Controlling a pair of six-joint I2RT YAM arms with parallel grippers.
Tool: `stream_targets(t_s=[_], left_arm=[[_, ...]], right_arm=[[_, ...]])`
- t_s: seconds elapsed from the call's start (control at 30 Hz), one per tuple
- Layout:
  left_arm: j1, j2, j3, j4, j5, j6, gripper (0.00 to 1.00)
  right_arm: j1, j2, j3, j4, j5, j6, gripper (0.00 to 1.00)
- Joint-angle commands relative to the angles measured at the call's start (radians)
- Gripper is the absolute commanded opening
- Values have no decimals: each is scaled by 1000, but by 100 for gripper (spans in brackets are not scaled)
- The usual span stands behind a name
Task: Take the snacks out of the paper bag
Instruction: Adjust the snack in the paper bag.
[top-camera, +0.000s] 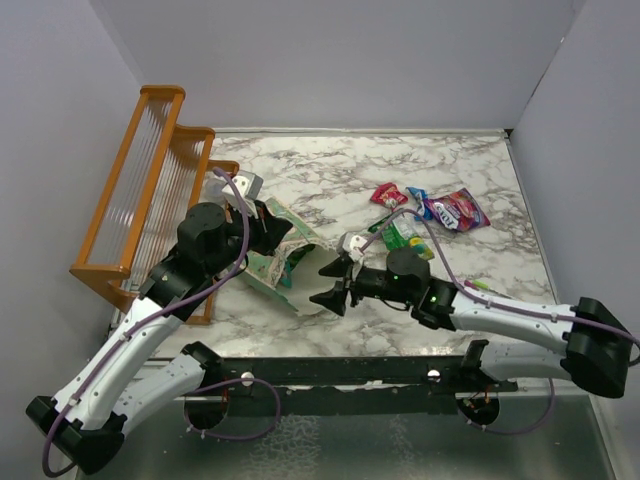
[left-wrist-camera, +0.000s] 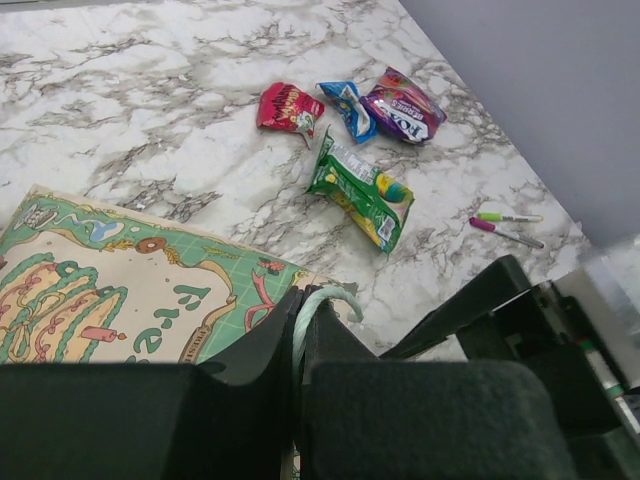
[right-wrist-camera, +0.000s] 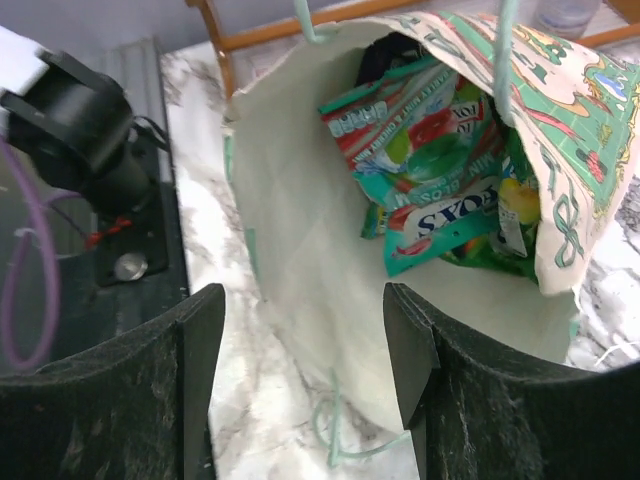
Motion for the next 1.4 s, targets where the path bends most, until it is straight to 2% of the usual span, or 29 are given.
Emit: stream_targets(t_s=[0.0, 0.07, 0.17, 0.3, 0.37, 0.5, 0.6, 0.8, 1.07, 1.37], left_arm=[[2, -17, 32, -3, -17, -9, 0], [3, -18, 27, 3, -22, -5, 0], [3, -16, 39, -2, -20, -8, 0], [3, -29, 14, 22, -17, -8, 0], [3, -28, 22, 14, -7, -8, 0], [3, -36, 9, 34, 11, -11, 0], [3, -47, -6, 43, 34, -15, 0], [2, -64, -47, 74, 57, -40, 0], [3, -64, -62, 96, 86, -59, 0], [3, -64, -59, 91, 90, -66, 0]], right_arm=[[69, 138, 94, 81, 205, -188, 65], [94, 199, 97, 145, 318, -232, 67], [121, 263, 63, 269, 405, -313, 69], [127, 372, -58, 629, 393, -530, 72], [130, 435, -63, 724, 413, -597, 72], [130, 543, -28, 818, 475, -632, 70], [130, 605, 15, 824, 476, -650, 67], [129, 736, 70, 963, 498, -702, 66], [127, 928, 161, 1157, 627, -784, 74], [92, 975, 185, 1149, 586, -777, 76]])
